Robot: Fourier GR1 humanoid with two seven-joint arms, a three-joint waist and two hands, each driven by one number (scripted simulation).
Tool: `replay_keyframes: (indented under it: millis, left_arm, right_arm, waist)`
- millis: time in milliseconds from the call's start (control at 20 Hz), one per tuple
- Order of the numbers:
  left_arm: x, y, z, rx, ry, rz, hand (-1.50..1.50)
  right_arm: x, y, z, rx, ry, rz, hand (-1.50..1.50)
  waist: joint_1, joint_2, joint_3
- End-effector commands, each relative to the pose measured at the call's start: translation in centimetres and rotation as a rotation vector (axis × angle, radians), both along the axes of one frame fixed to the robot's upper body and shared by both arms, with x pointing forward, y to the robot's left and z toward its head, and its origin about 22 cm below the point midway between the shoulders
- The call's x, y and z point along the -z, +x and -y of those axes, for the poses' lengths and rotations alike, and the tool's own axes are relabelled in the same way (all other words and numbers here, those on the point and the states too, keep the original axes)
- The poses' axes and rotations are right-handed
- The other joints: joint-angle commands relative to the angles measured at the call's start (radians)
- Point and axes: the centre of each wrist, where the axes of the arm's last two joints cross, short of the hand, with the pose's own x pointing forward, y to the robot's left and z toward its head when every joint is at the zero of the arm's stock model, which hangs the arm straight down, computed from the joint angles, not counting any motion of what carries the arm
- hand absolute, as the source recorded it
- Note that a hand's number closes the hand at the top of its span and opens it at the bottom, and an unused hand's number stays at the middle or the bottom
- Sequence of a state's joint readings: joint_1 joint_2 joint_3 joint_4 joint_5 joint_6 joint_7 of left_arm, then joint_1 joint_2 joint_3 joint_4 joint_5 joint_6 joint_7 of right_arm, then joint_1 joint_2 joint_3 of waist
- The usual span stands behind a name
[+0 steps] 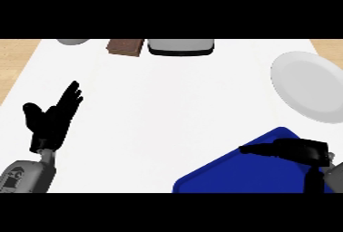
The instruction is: Pick the can from the tray and place it in the plate
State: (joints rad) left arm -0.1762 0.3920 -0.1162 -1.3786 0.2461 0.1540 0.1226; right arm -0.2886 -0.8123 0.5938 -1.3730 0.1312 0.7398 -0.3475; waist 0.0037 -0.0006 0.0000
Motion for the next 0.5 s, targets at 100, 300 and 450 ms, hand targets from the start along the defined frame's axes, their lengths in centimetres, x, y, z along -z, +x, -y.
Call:
replay_keyframes:
  millis: [100, 300, 450]
  left_arm:
    - [-0.9, 0.1, 0.8, -0.013, -0.002, -0.003, 0.0]
    - [-0.7, -1.3, 1.5, 0.008, -0.018, 0.009, 0.0]
    - [0.2, -1.7, 1.0, -0.001, 0.007, 0.011, 0.0]
  right_arm:
    - [0.7, -1.6, -0.3, -0.1, -0.038, -0.056, -1.5]
    - [1.5, -0.8, -0.5, -0.111, -0.05, -0.076, -1.5]
    - [1.7, -0.6, -3.2, -0.125, -0.085, -0.042, -1.5]
  waist:
    - [-0.004, -0.001, 0.0]
    - [0.003, 0.0, 0.001]
    - [0.002, 0.0, 0.0]
